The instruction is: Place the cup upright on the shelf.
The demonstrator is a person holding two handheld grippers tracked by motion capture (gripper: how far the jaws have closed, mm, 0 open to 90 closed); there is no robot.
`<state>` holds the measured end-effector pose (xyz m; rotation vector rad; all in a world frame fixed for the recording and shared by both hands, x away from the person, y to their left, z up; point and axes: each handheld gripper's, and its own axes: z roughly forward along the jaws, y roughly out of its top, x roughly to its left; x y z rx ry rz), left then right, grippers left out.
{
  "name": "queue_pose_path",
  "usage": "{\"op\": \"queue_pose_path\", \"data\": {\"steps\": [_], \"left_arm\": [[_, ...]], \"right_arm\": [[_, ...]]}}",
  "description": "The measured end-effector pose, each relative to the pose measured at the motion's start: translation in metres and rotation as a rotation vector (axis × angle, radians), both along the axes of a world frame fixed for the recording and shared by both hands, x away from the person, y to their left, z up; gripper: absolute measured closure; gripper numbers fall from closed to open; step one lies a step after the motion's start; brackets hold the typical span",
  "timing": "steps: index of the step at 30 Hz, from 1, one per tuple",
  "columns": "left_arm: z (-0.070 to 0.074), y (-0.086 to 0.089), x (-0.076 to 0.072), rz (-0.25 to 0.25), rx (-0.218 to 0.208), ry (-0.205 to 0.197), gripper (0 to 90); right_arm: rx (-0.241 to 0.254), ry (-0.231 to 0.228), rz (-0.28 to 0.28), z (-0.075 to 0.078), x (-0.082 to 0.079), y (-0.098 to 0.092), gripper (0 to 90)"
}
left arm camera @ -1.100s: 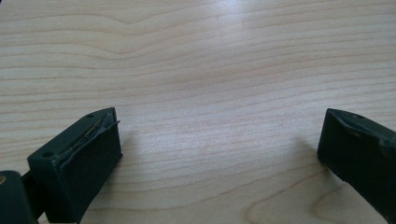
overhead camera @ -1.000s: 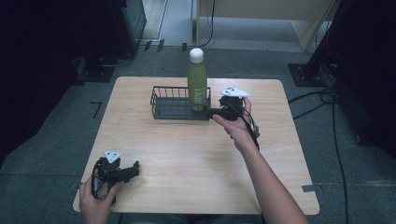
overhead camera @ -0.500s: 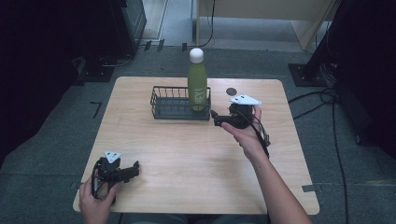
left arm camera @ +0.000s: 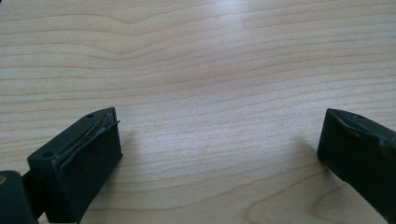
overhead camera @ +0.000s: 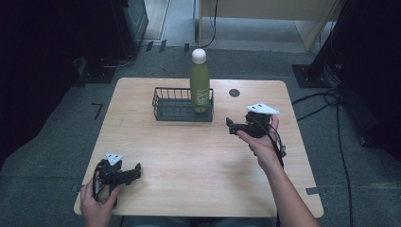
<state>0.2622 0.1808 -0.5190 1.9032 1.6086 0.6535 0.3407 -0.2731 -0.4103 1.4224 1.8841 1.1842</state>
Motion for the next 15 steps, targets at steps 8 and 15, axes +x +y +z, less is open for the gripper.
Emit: {"op": "queue_pose_path", "data": {"steps": [8,15], "left_arm": [[0.000,0.000,0.000,-0.001,0.001,0.001,0.0],[0.000,0.000,0.000,0.000,-0.001,-0.002,0.0]], "right_arm": [[-0.004,0.005,-0.021,-0.006,-0.012,-0.020,0.0],[0.001,0.011,-0.051,-0.011,-0.022,-0.034,0.0]]}}
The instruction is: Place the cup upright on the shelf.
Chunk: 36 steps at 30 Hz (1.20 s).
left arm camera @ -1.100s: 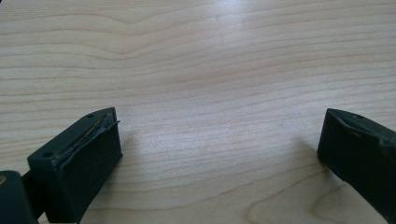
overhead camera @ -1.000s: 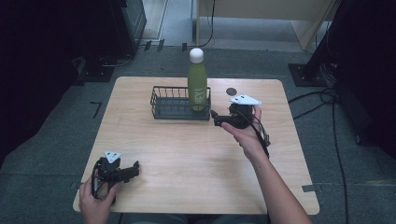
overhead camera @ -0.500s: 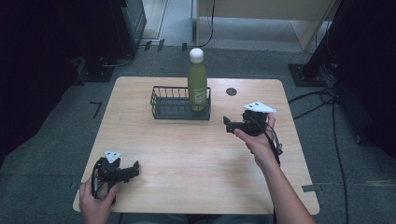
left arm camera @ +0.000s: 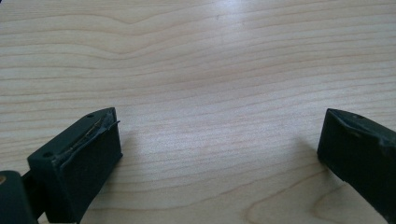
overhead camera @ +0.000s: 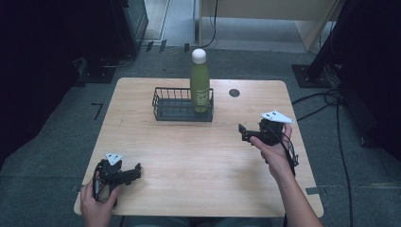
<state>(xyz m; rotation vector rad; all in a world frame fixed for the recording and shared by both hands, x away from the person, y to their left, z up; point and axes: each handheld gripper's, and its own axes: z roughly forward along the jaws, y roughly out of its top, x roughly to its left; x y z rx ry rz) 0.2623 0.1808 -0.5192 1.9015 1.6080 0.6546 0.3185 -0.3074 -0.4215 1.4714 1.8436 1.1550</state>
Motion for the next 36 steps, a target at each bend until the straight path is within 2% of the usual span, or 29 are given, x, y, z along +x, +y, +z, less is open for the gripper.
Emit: {"op": "queue_pose_path", "data": {"steps": [16,21,26,31,36], "left_arm": [[0.000,0.000,0.000,-0.003,0.004,0.002,0.0],[0.000,0.000,0.000,-0.001,0.002,0.001,0.0],[0.000,0.000,0.000,-0.002,0.002,0.001,0.0],[0.000,0.000,0.000,-0.002,0.002,0.001,0.0],[0.000,0.000,0.000,-0.002,0.002,0.001,0.0]], "right_arm": [[-0.002,0.029,-0.067,-0.026,-0.028,-0.034,0.0],[-0.037,0.043,-0.091,-0.040,-0.037,-0.045,0.0],[-0.060,0.080,-0.119,-0.059,-0.047,-0.055,0.0],[-0.062,0.123,-0.139,-0.081,-0.059,-0.063,0.0],[-0.074,0.166,-0.163,-0.094,-0.072,-0.070,0.0]]}}
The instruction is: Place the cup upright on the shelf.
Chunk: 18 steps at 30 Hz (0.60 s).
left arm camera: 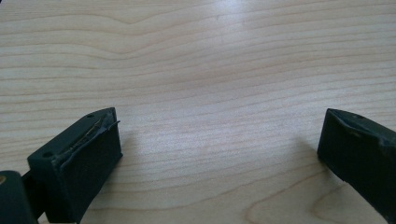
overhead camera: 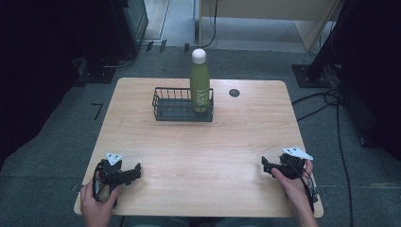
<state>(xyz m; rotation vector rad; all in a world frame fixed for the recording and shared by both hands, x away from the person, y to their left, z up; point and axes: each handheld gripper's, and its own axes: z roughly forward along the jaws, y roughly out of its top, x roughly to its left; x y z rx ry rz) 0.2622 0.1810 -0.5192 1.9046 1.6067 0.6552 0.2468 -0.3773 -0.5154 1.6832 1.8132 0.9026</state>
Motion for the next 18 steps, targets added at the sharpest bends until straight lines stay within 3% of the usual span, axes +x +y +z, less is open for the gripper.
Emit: {"op": "queue_pose_path", "data": {"steps": [8,18], "left_arm": [[0.000,0.000,0.000,0.000,0.001,0.002,0.0],[0.000,0.000,0.000,-0.001,0.001,0.003,0.0]], "right_arm": [[-0.093,0.039,-0.016,-0.011,-0.015,-0.001,0.0],[-0.058,0.057,-0.011,-0.012,-0.013,-0.005,0.0]]}}
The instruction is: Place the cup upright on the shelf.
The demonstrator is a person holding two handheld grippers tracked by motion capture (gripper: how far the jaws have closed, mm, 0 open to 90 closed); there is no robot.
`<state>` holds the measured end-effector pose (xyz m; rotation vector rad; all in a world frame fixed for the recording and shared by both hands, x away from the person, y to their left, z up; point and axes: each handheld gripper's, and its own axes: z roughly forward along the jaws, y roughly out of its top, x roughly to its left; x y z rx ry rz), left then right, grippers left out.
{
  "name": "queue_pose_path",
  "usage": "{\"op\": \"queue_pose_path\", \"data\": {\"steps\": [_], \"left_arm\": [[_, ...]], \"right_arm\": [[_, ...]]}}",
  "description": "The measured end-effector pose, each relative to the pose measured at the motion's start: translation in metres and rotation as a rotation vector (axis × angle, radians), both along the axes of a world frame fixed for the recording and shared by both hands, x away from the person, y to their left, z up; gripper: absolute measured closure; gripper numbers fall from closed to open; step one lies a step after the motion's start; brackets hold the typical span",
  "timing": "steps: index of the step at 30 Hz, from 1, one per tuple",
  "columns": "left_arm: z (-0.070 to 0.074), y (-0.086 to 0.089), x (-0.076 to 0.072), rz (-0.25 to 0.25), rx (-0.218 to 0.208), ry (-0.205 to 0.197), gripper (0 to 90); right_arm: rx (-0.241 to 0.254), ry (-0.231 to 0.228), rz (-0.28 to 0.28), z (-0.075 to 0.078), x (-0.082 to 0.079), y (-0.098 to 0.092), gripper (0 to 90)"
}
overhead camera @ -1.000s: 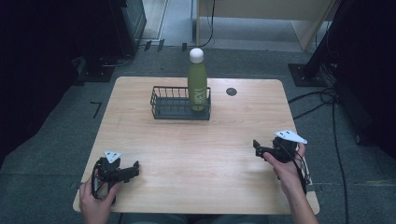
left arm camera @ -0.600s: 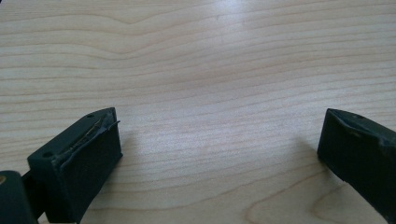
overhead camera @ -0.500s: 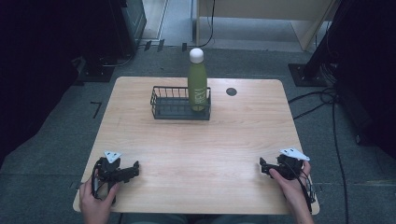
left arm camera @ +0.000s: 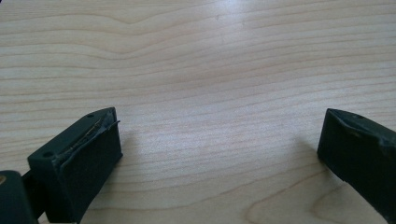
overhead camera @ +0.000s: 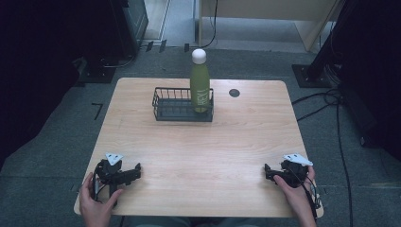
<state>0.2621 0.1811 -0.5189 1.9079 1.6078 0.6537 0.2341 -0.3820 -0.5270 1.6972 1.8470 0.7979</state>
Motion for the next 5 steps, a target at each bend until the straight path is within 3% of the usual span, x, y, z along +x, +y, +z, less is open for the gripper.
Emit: {"op": "queue_pose_path", "data": {"steps": [5], "left_arm": [[-0.0001,-0.0001,0.0001,0.001,0.000,-0.001,0.0]], "right_arm": [[0.001,0.000,0.000,0.0000,0.0000,0.0000,0.0]]}}
